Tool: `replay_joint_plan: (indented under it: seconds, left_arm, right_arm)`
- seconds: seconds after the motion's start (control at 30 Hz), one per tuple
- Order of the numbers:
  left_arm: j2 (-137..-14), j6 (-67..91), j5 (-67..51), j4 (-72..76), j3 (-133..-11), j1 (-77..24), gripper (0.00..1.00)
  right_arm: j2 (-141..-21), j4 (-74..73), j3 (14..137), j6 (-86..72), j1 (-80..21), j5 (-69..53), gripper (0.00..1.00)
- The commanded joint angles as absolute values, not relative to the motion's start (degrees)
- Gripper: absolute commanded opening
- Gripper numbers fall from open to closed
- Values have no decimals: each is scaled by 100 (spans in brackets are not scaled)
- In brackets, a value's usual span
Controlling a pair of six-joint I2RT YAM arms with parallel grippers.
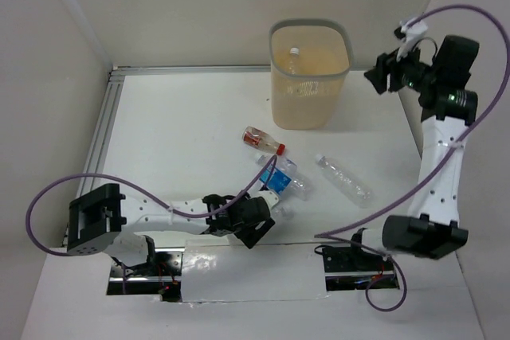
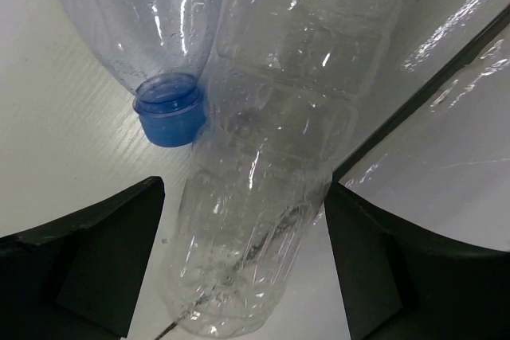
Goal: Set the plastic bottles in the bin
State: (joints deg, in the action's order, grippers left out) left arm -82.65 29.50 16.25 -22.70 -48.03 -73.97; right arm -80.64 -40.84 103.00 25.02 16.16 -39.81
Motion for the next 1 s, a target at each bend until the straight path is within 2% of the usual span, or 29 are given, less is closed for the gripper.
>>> replay_joint_plan:
  seconds: [0.0,0.1,0.13,0.2,0.27,0.3,0.47,0.6,0.77,0.97]
  left_arm:
    - [-8569,2611,1495,-2057,-5054,-7418,86]
    - [-8675,2549,1345,-2057,-5106,-7418,67]
    - [-8675,2497,1258,-2057,-5106,-7418,51]
    - [-8623,2435,1205,-2057,-5106,-7418,40]
    - [-8351,2435,1134,-2118,-5159,-7418,34]
    - [-8228,2382,1073,-2310,-5298,-7418,29]
    - [-7218,2119,1011,-2637,-6037,-7418,29]
    - [-7075,1680,1685,-2567,-7142,-7366,31]
    - [-7549,1354,2083,-1628,-8102,-6734,31]
    - [-8619,1432,1277,-467,-9578,-5293,31]
  right_arm:
    - [-7622,-5966,9024,4023,1494,-4729,60]
    - [-7094,-6187,7706,4420,1494,-4343,57]
    - [-6980,-6127,7412,4421,1494,-4220,71]
    - [-6733,-6021,6754,4343,1555,-3990,91]
    - [-6549,-6021,6461,4290,1626,-3929,100]
    - [-6548,-5942,6347,4237,1791,-3929,100]
    - [-6460,-5669,6127,4061,1854,-3367,100]
    - [-6749,-5563,5925,4376,1723,-2752,100]
    - [-6768,-5257,5634,4500,1723,-2681,100]
    - [-6478,-5081,5292,4500,1723,-2733,100]
